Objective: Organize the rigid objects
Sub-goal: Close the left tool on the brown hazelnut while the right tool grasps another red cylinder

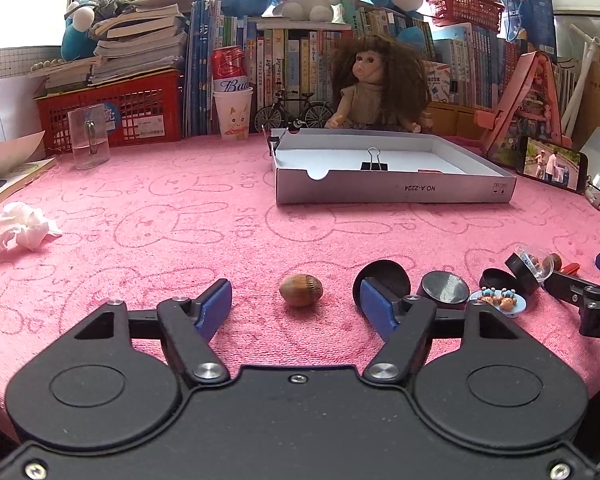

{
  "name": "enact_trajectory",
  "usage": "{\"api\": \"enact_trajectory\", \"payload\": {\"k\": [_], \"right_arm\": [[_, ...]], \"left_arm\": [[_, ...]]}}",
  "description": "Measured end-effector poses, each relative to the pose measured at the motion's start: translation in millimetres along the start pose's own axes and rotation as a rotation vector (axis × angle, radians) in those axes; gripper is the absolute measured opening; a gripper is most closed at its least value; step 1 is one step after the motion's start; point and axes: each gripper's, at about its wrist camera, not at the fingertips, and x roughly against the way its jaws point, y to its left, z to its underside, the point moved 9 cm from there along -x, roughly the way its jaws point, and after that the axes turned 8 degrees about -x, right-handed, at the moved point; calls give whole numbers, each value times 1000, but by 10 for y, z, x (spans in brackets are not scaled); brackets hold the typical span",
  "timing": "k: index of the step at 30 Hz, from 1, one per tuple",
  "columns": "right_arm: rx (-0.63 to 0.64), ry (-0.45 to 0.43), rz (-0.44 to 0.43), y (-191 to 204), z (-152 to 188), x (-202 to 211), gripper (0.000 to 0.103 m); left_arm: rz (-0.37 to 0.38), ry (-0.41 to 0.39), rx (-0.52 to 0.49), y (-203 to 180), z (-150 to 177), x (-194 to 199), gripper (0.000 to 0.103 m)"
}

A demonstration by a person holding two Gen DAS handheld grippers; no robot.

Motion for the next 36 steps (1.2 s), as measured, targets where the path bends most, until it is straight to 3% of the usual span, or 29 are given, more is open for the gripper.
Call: {"api": "enact_trajectory", "payload": {"k": [9, 12, 17, 26, 29, 36], "right_arm": [[-1, 7, -4, 1, 4, 9, 103], [1, 21, -3, 31, -2, 22, 98], [25, 34, -43, 100, -12, 72, 80], [64, 25, -72, 250, 0, 155, 53], [67, 27, -78, 270, -7, 154, 49], [76, 20, -90, 295, -38, 177, 49]], "left_arm": [[-8, -9, -8, -21, 7, 3, 49], [-7, -9, -11, -30, 0, 2, 41], [1, -14, -11, -52, -9, 12, 34], [8, -21, -11, -59, -27, 26, 28], [3, -18, -2, -41, -28, 27, 22], [-35, -45, -4, 1, -97, 69, 21]]}}
